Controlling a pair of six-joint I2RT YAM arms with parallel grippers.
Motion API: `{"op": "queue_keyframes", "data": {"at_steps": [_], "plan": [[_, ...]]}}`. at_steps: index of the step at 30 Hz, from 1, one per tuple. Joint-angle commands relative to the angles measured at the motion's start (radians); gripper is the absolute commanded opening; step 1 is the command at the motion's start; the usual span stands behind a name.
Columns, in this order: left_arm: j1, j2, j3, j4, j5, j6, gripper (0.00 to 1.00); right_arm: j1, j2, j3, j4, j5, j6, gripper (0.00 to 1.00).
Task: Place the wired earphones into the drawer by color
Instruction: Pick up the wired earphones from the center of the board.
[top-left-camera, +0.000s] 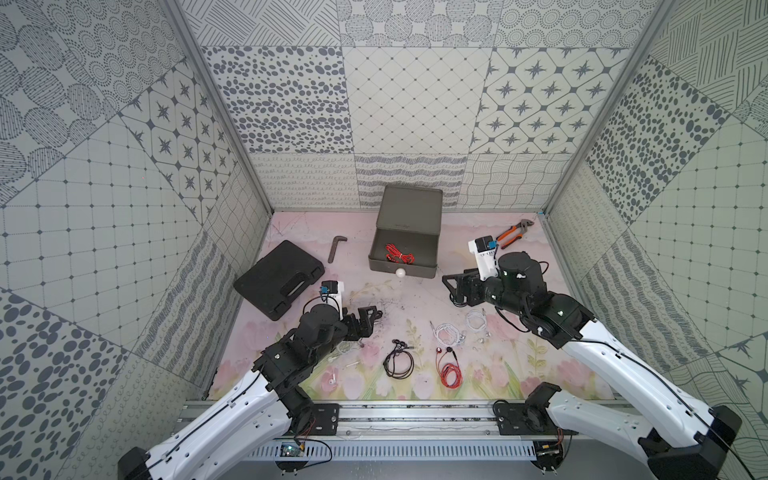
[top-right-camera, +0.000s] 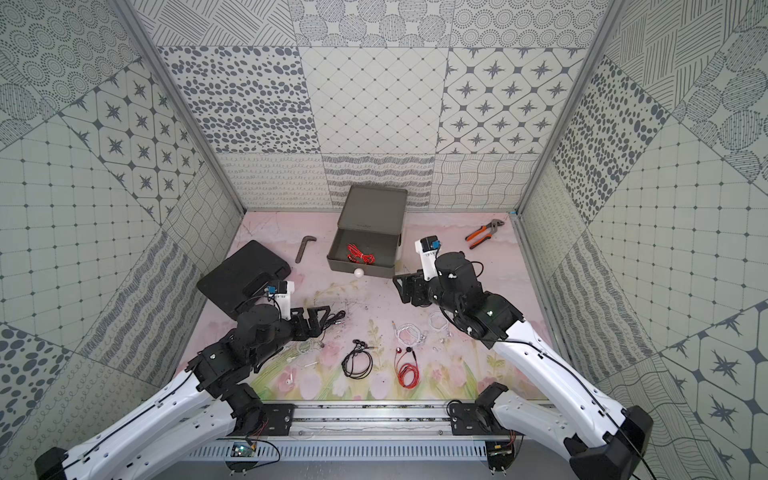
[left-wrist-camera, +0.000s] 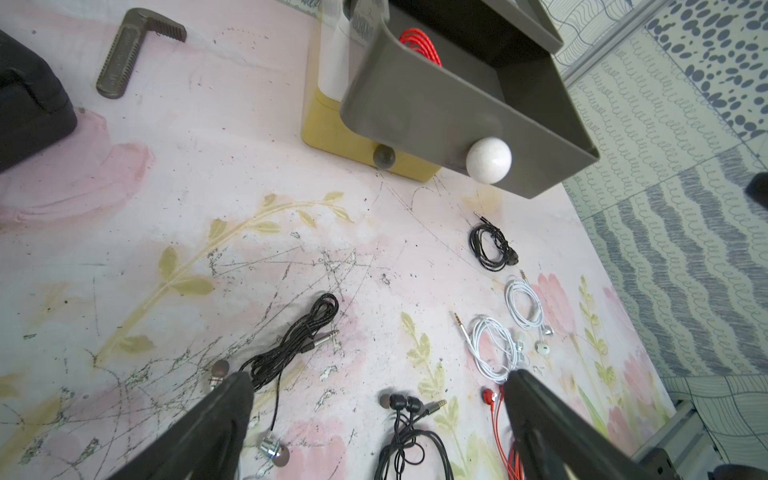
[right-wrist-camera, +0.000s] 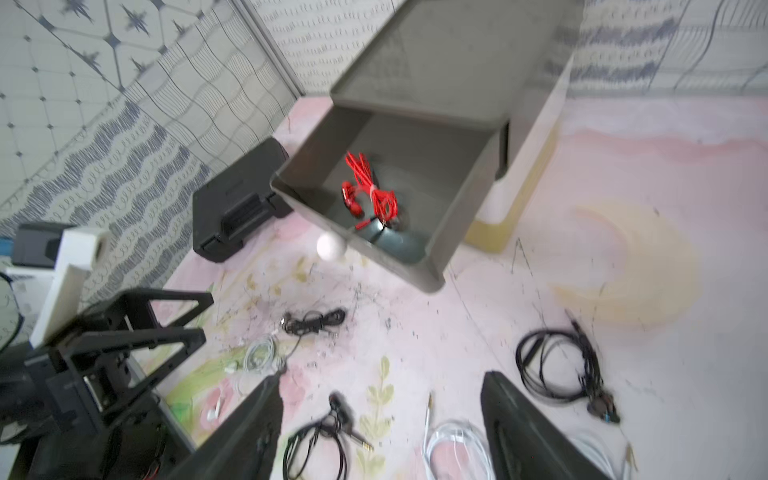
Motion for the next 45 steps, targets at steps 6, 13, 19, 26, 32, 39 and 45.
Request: {"op": "queue_keyframes", "data": {"at_steps": [6,13,19,26,32,39,45], "plan": [[0.002,-0.065,-0.079,0.015,0.041,-0.011,0.99,0.091,-0.038,-0.167,-0.198,-0.044,0.164,0.79],[0.002,-0.104,-0.118,0.019,0.024,-0.045,0.99,0.257,0.034,-0.193,-0.290,0.056,0.252,0.78],[0.003,-0.130,-0.128,-0.001,0.012,-0.050,0.99,0.338,0.106,-0.246,-0.300,0.097,0.365,0.78],[0.002,-0.138,-0.128,-0.008,-0.010,-0.053,0.99,0.356,0.170,-0.306,-0.286,0.090,0.434,0.70],[0.002,-0.137,-0.142,0.005,-0.007,-0.070,0.99,0.358,0.178,-0.368,-0.207,0.067,0.465,0.61],[0.002,-0.138,-0.150,0.009,0.001,-0.080,0.99,0.359,0.226,-0.384,-0.153,0.054,0.467,0.50],[0.002,-0.139,-0.148,0.009,-0.002,-0.077,0.99,0.363,0.256,-0.387,-0.129,0.055,0.467,0.38]]}}
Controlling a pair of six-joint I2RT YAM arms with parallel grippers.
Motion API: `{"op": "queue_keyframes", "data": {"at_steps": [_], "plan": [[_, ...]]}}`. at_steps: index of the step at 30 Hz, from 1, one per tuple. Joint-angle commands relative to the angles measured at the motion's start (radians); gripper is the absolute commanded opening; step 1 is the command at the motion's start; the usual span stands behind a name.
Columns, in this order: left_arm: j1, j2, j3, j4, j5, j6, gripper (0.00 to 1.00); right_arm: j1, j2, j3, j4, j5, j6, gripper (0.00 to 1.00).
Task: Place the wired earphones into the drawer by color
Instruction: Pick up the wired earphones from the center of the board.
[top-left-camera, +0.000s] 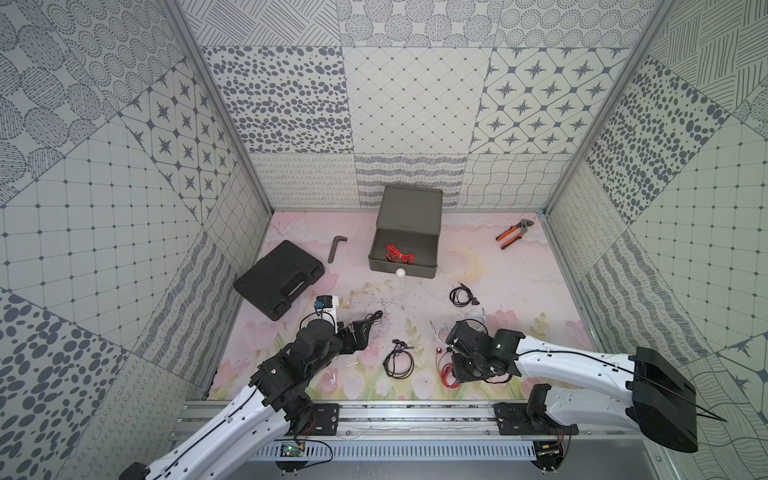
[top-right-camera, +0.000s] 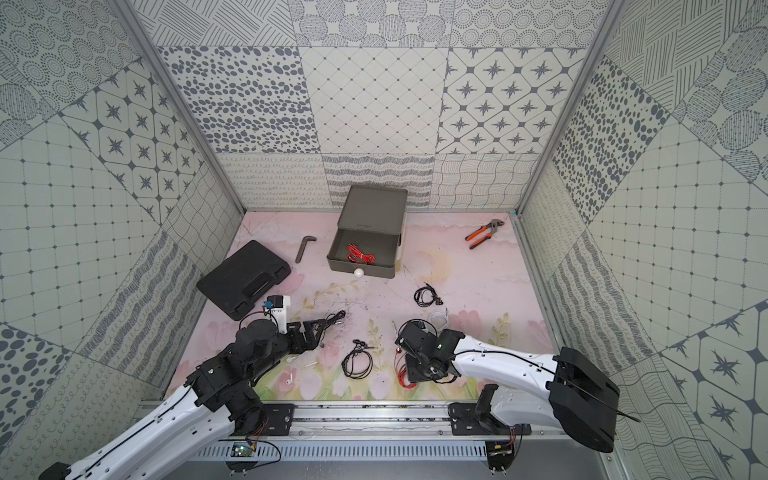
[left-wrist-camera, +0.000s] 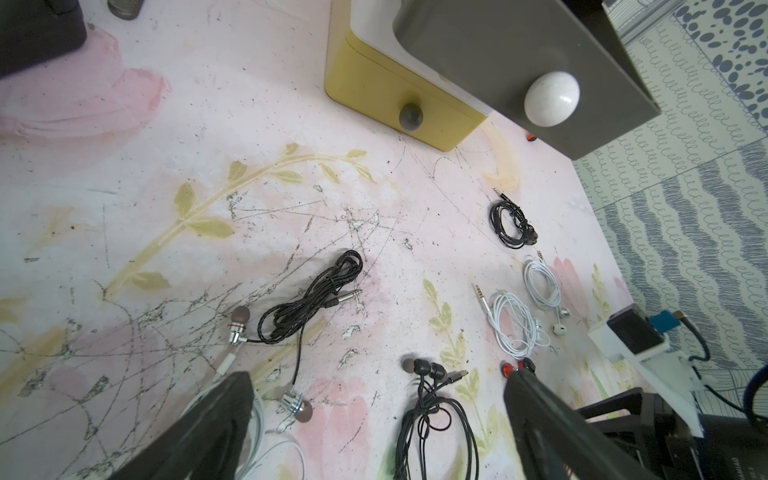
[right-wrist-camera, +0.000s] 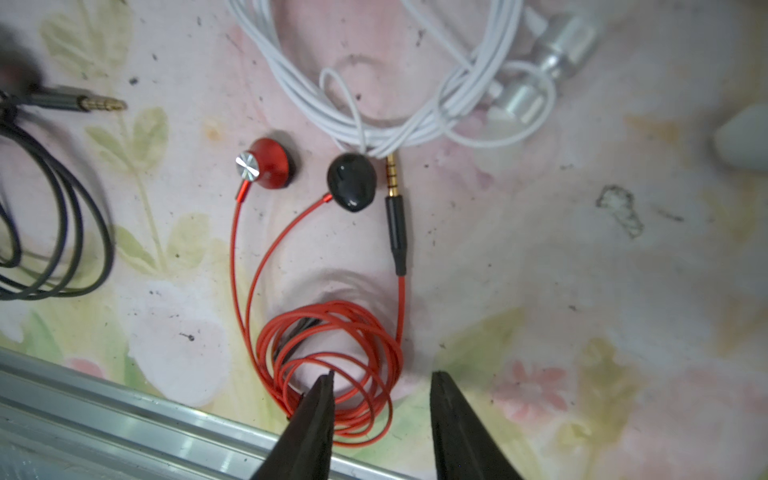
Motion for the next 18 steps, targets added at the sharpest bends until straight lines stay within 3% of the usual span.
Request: {"op": "queue_keyframes", "data": {"at_steps": [1,8,18], "plan": [[0.002,-0.002,0.001,0.029,-0.005,-0.004,0.99,0.007,0.018,-0.010,0.041,0.004,0.007,0.36],[0.002,0.008,0.019,0.034,-0.014,0.016,0.99,0.008,0.045,-0.024,0.059,-0.003,0.007,0.30],[0.004,0.028,0.022,0.042,-0.009,0.009,0.99,0.008,0.059,-0.042,0.065,0.005,0.022,0.29]]}}
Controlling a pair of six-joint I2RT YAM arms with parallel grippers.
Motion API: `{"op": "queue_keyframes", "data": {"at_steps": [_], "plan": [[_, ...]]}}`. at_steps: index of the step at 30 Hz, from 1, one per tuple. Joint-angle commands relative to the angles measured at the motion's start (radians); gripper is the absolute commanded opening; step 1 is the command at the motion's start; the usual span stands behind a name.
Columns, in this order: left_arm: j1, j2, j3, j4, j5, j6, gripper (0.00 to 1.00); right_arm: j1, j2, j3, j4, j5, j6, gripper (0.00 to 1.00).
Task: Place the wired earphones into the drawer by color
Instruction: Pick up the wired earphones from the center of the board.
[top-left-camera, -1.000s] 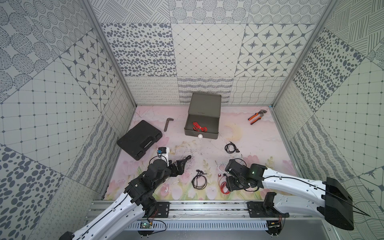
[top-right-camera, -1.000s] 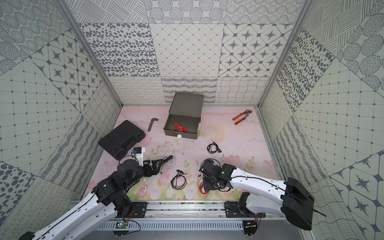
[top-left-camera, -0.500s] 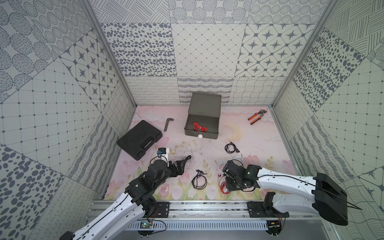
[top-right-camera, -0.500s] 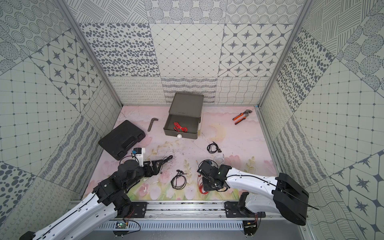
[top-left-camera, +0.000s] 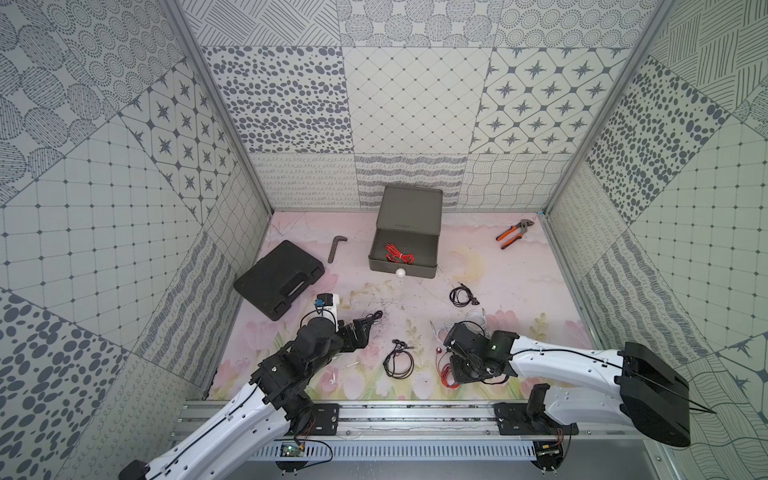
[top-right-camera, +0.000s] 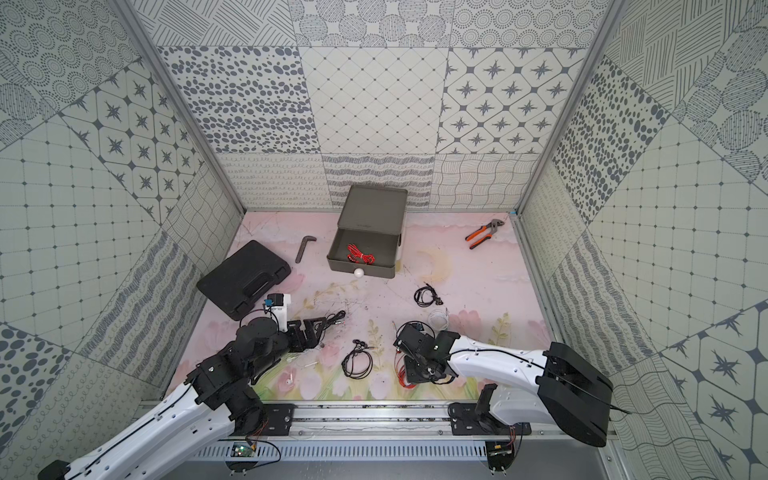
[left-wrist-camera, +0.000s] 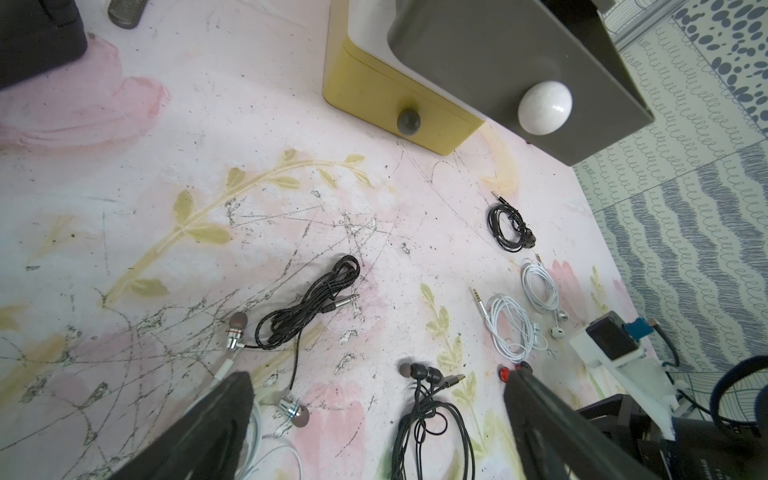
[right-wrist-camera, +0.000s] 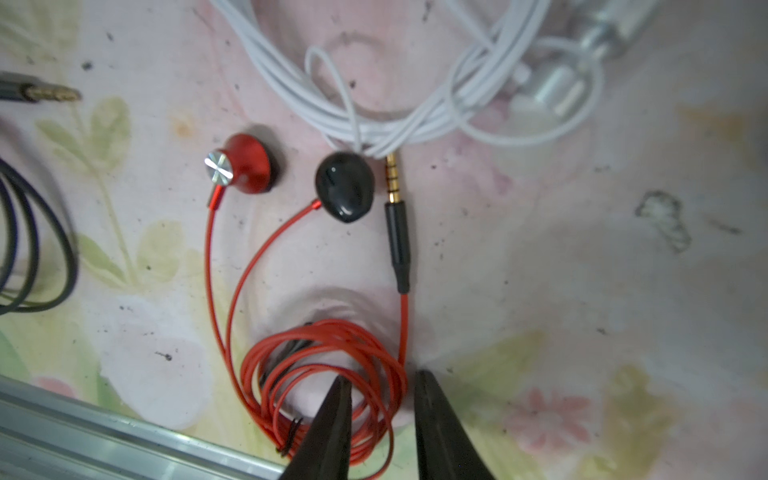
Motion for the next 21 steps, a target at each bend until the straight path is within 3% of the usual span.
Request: {"op": "queue_keyframes", "data": {"at_steps": [1,13,21], "plan": [[0.002,0.001,-0.002,0.040,-0.005,0.003,0.99,0.004,0.018,-0.018,0.016,0.007,0.013,0.29],[0.004,-0.010,-0.002,0.033,-0.006,0.006,0.99,0.005,0.010,-0.017,0.018,-0.009,0.012,0.00],[0.003,-0.033,0.001,0.015,-0.001,0.007,0.99,0.005,-0.066,-0.008,-0.007,-0.009,-0.001,0.00]]}}
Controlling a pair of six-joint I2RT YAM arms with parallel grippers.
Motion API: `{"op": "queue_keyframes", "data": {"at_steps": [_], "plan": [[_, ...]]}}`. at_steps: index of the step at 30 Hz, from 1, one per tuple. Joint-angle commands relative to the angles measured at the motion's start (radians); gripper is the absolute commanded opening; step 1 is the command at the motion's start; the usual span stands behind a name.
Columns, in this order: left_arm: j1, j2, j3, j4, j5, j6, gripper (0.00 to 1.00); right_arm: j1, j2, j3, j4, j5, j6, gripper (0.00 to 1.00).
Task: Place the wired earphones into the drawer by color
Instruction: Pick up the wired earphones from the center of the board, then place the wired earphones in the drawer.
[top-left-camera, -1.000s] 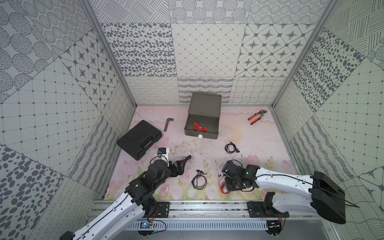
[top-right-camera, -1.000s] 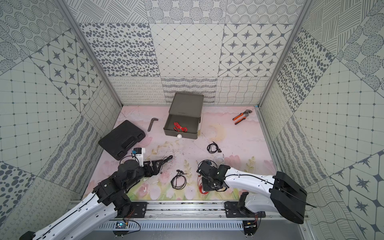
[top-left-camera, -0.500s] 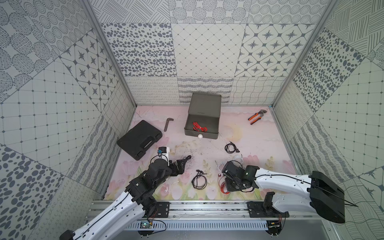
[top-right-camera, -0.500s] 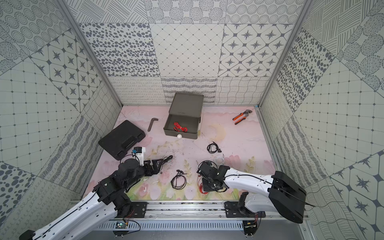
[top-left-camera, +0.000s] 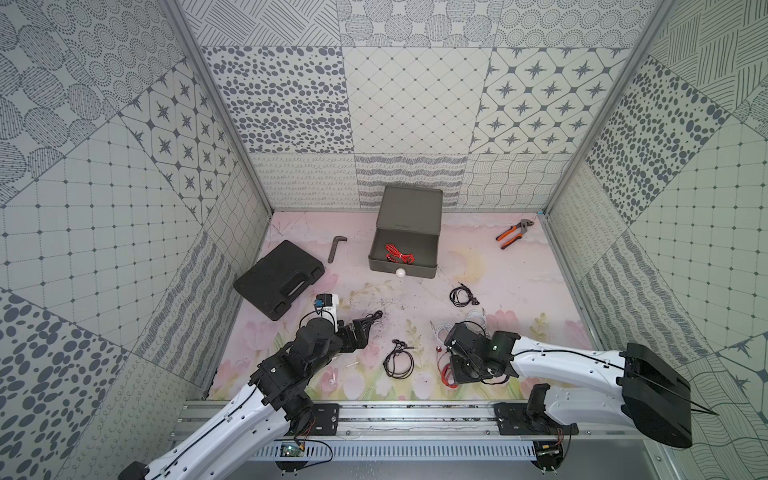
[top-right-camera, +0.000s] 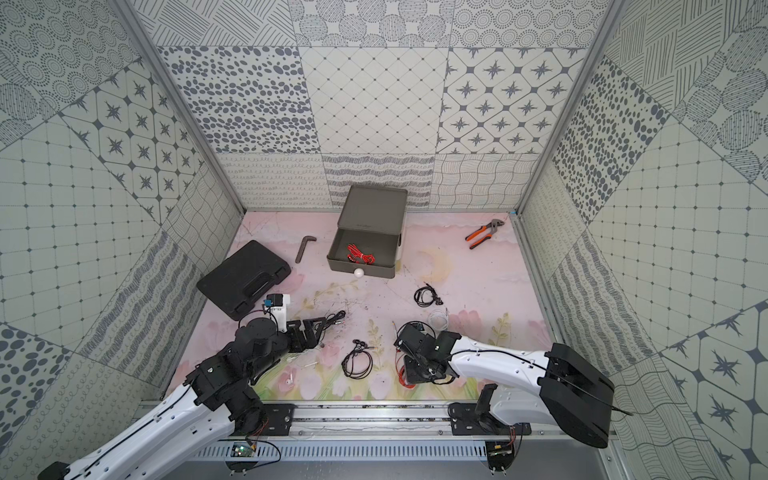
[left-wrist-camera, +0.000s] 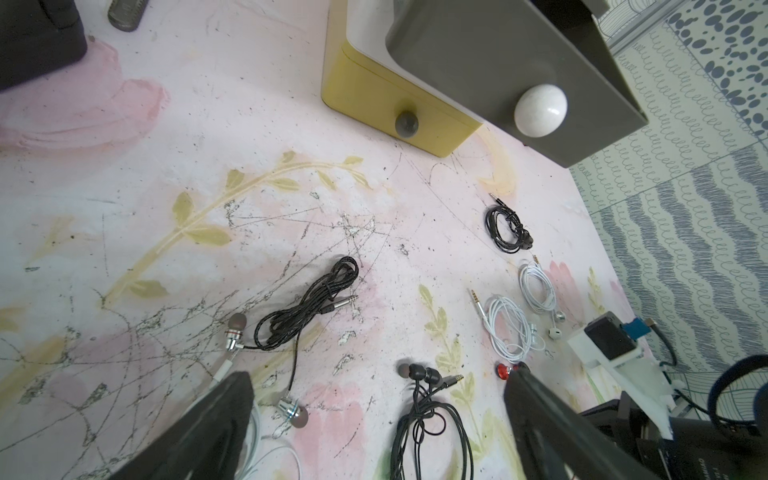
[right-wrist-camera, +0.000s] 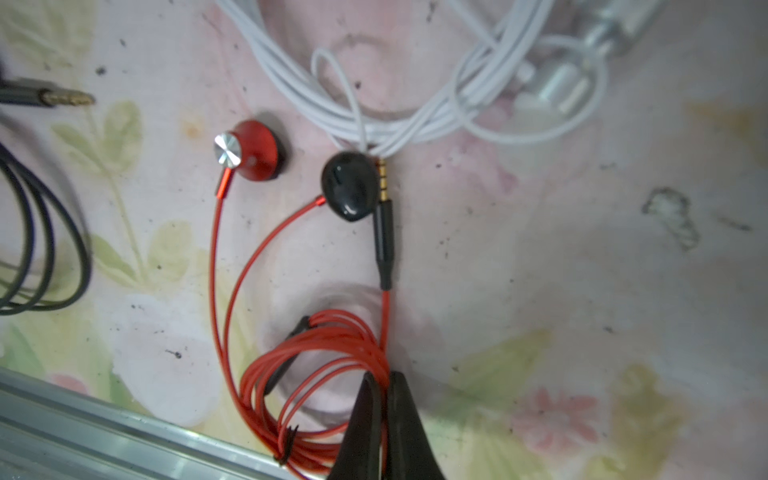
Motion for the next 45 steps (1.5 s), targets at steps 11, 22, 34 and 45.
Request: {"op": "queue_keyframes", "data": {"at_steps": [11,22,34,45], "plan": [[0.002,-0.039,0.015,0.010,0.018,0.015,0.99,0.004,-0.199,0.090,-0.170,0.068,-0.040,0.00],[0.000,-0.038,0.015,0.027,0.037,0.013,0.99,0.004,-0.298,0.221,-0.212,0.168,-0.128,0.00],[0.004,-0.012,0.011,0.087,0.083,0.031,0.99,-0.064,-0.198,0.501,-0.211,0.204,-0.302,0.00],[0.002,0.005,0.006,0.162,0.110,0.056,0.99,-0.276,-0.009,0.779,-0.078,0.062,-0.469,0.00]]}}
